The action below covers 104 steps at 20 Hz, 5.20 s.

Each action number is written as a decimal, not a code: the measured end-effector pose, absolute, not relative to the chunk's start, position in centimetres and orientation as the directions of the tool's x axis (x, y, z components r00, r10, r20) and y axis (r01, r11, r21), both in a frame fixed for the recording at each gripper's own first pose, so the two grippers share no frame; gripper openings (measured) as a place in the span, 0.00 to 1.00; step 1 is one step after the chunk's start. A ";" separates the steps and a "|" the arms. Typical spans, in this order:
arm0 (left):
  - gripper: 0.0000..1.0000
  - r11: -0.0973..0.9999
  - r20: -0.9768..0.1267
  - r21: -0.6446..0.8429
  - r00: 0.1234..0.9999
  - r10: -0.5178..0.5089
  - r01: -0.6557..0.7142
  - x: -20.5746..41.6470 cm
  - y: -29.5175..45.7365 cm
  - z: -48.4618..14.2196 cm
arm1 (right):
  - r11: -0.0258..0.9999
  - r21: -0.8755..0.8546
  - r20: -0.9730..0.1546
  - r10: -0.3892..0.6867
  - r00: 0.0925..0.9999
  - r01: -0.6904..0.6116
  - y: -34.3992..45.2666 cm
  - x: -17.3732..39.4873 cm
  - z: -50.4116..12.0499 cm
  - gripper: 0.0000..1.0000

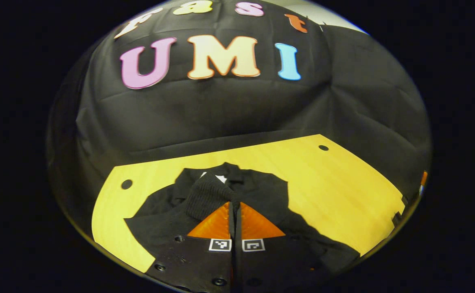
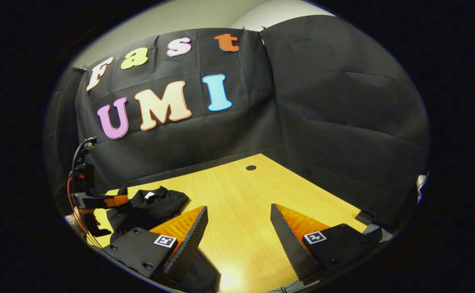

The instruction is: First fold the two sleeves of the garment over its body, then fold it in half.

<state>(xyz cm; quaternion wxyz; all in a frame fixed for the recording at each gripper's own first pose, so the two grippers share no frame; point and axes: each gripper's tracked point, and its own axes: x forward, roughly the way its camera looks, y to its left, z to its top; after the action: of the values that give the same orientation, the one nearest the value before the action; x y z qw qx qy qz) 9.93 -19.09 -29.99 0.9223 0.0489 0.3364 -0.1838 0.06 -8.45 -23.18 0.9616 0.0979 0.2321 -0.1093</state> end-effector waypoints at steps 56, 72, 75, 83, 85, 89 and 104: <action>0.95 0.991 -0.784 0.075 0.620 -0.011 0.113 -19.9 -0.6 -36.0 | 0.940 0.042 -0.834 0.220 0.507 -0.338 4.6 -13.4 -42.6 0.98; 0.58 0.996 -0.811 0.007 0.583 -0.047 0.089 -20.8 -2.3 -37.2 | 0.953 0.075 -0.831 0.222 0.511 -0.292 3.9 -13.2 -43.5 0.45; 0.28 0.995 -0.821 -0.023 0.567 -0.073 0.095 -20.8 -3.0 -37.1 | 0.957 0.098 -0.836 0.227 0.499 -0.273 4.5 -13.2 -43.5 0.22; 0.02 0.996 -0.849 -0.067 0.522 -0.083 0.051 -20.4 -2.5 -37.1 | 0.958 0.107 -0.823 0.235 0.517 -0.266 5.6 -13.0 -41.4 0.09; 0.02 0.997 -0.852 -0.066 0.519 -0.077 0.039 -20.2 -2.2 -36.6 | 0.959 0.116 -0.813 0.242 0.530 -0.260 5.7 -12.5 -40.5 0.09; 0.02 0.996 -0.835 -0.091 0.543 -0.086 0.018 -18.8 -2.0 -34.7 | 0.960 0.155 -0.771 0.265 0.579 -0.233 6.7 -10.8 -37.4 0.09; 0.02 0.991 -0.592 -0.110 0.796 -0.129 0.079 -1.7 -4.0 -22.0 | 0.948 0.106 -0.503 0.311 0.807 -0.300 9.2 7.5 -22.8 0.09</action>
<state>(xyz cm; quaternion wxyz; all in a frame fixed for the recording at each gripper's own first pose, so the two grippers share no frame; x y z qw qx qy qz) -1.71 -3.98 -21.95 0.9467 -0.0396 0.3149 -0.0548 7.51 9.18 -22.76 0.9504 0.0110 0.2663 0.1607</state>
